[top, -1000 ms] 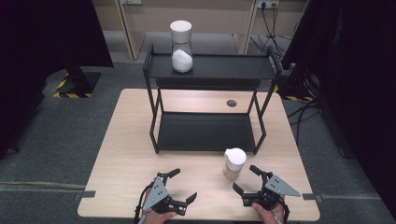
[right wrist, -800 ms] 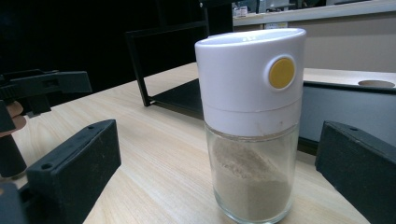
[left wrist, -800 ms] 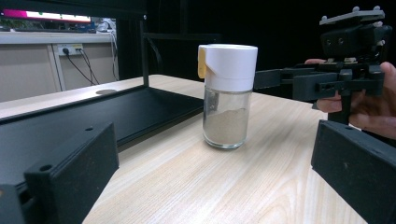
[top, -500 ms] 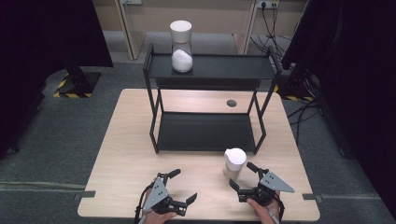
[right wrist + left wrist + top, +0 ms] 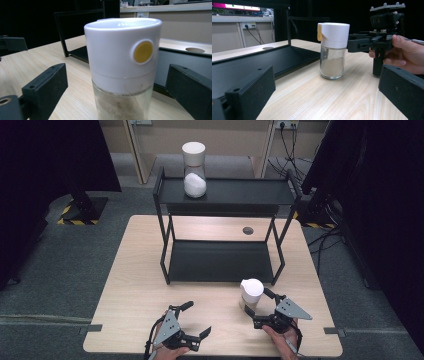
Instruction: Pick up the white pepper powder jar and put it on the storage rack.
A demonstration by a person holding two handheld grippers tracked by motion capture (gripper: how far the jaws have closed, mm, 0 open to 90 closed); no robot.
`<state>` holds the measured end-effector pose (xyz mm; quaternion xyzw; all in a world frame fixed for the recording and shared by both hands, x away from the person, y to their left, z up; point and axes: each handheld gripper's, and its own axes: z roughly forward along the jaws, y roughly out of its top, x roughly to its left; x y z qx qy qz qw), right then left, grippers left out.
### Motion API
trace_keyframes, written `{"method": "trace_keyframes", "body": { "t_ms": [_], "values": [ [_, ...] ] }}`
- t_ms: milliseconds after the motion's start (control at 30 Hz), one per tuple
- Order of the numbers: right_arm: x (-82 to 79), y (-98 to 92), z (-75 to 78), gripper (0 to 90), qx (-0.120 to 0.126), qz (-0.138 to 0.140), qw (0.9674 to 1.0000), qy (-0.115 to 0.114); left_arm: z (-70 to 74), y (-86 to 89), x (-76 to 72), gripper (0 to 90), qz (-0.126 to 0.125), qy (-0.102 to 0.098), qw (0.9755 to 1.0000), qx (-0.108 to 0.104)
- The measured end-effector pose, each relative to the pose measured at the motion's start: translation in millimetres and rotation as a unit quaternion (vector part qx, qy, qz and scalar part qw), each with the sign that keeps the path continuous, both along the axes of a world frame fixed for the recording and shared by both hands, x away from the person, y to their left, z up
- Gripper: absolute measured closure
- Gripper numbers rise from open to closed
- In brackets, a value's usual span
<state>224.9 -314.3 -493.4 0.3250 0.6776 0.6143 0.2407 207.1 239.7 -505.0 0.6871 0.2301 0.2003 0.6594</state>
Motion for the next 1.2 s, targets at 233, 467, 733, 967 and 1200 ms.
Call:
{"method": "trace_keyframes", "body": {
  "t_ms": [233, 467, 733, 967, 1200],
  "values": [
    [7.4, 4.9, 4.0, 13.4, -0.011, 0.002, 0.9999, 0.004, -0.1, 0.6, -0.2, 0.0, 0.001, 0.002, 1.0000, -0.003],
    [10.9, 8.0, 8.2, 23.1, -0.028, -0.001, 0.9995, 0.014, -0.7, 0.6, 0.4, 0.0, 0.000, 0.005, 1.0000, -0.005],
    [14.4, 10.5, 12.3, 29.4, -0.038, -0.006, 0.9989, 0.027, -0.9, 0.4, 1.0, 0.0, -0.001, 0.005, 1.0000, -0.005],
    [14.7, 12.2, 14.3, 30.3, -0.044, -0.007, 0.9986, 0.029, -1.0, 0.3, 1.2, 0.0, -0.001, 0.006, 1.0000, -0.005],
    [12.8, 9.2, 13.7, 30.8, -0.026, -0.007, 0.9991, 0.033, -0.8, 1.3, 1.2, 0.0, 0.001, 0.006, 1.0000, -0.006]
  ]
}}
